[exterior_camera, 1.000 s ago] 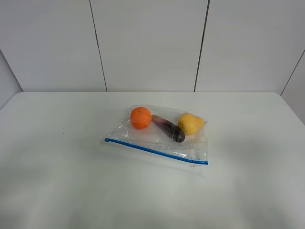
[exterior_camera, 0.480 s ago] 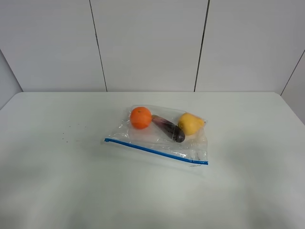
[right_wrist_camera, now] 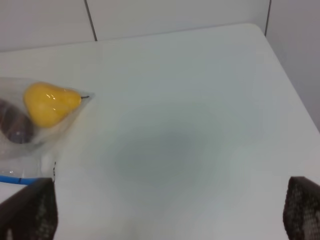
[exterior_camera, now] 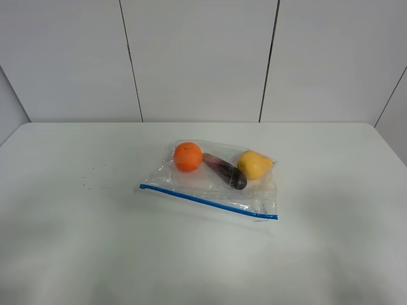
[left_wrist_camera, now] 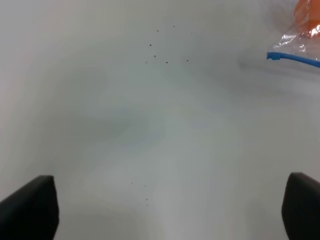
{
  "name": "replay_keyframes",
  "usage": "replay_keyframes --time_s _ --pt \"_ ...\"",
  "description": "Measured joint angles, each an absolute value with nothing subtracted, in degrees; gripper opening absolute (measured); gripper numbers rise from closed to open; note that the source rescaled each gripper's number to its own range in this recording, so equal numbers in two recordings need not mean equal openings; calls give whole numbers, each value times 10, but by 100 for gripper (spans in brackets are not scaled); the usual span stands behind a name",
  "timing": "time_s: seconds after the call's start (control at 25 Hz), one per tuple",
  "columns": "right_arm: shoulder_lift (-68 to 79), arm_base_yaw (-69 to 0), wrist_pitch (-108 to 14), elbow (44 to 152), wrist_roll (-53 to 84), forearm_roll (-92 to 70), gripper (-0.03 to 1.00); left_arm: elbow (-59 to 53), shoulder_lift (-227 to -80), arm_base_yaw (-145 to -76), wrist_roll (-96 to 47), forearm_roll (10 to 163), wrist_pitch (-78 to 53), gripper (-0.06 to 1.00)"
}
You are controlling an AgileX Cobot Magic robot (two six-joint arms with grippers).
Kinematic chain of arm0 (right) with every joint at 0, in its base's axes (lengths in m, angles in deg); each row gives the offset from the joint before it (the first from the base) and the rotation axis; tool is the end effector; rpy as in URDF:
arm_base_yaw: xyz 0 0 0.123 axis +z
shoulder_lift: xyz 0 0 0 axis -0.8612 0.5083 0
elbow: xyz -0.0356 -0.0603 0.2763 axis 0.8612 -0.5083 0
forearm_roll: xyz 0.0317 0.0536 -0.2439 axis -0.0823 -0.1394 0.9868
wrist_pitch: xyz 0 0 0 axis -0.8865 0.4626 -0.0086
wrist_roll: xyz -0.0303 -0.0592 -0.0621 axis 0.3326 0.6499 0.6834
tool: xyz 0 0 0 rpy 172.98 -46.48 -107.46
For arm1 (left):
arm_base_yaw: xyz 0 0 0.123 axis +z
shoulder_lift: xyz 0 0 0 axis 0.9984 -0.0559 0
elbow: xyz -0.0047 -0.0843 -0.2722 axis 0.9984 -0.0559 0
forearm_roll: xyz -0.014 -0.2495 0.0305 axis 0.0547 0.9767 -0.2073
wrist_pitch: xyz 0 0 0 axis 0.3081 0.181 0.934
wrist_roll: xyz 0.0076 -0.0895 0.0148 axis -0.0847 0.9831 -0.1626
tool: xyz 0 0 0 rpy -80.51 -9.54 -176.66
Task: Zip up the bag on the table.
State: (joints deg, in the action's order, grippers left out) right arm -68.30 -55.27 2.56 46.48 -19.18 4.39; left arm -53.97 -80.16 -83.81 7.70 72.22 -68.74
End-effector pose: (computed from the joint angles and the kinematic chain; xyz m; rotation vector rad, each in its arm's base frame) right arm -0.0042 -0.0104 0.2813 0.1379 1.9899 0.0266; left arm -0.0053 0.0004 0.2772 -0.0277 2.0323 0.0585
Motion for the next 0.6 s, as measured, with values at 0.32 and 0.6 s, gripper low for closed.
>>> replay_keyframes --time_s 0.32,0.6 --pt "-683 -553 26 465 -192 44 100 -540 -802 -838 77 722 -687 100" --pt "-683 -553 26 465 -192 44 100 -540 -802 -838 77 722 -687 100"
